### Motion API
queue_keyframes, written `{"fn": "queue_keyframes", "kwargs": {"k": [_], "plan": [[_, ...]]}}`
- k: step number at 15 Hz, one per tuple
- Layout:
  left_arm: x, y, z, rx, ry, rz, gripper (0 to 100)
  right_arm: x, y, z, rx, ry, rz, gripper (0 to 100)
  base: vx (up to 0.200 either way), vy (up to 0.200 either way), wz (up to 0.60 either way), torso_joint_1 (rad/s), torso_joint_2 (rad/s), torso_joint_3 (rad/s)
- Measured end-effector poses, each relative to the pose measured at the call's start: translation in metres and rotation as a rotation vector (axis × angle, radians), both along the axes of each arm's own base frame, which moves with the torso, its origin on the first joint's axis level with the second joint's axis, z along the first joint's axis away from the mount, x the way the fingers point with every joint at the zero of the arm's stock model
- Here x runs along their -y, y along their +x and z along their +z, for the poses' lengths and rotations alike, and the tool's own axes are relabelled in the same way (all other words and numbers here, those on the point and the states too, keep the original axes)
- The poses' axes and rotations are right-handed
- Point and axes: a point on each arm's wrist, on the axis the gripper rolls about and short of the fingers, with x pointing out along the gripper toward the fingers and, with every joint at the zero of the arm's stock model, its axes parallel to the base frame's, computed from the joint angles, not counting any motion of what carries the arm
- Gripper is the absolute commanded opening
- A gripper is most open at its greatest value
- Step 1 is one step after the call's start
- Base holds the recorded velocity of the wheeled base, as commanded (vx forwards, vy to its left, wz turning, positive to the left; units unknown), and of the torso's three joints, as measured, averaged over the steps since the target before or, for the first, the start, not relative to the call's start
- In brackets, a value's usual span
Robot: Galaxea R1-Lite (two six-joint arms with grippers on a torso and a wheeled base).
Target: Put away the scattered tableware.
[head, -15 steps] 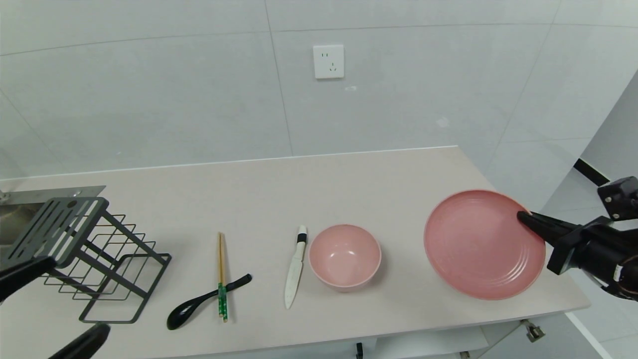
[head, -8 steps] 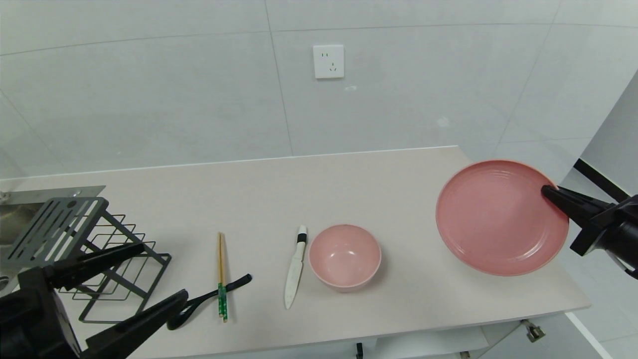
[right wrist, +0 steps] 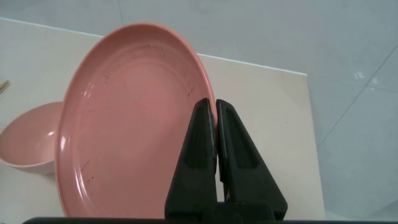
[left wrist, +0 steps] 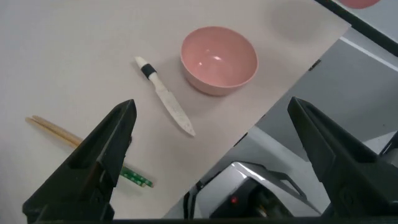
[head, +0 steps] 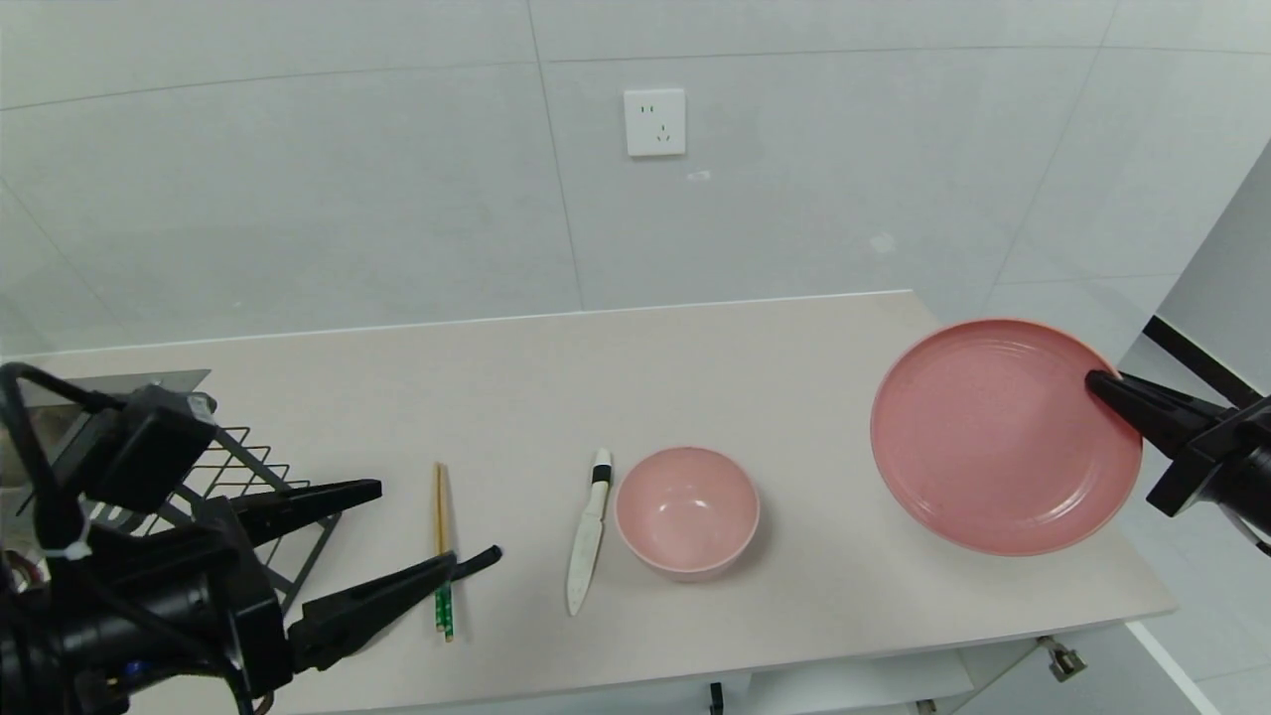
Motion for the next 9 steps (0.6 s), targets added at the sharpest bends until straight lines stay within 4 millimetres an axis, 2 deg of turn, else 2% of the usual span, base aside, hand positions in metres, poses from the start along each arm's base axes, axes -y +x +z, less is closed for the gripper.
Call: {"fn": "queue_keyframes", "kwargs": {"k": [4, 9], "plan": [[0.013, 0.031, 0.006, -0.077, -0.059, 0.008, 100, 0.000, -0.002, -0.004, -0.016, -0.005, 0.010, 0, 0.000, 0.000, 0.00, 0.000, 0.00, 0.000], [0.046, 0.065, -0.008, -0.100, -0.003, -0.108, 100, 0.000, -0.004, -0.003, -0.010, -0.005, 0.009, 0, 0.000, 0.000, 0.00, 0.000, 0.00, 0.000]]}}
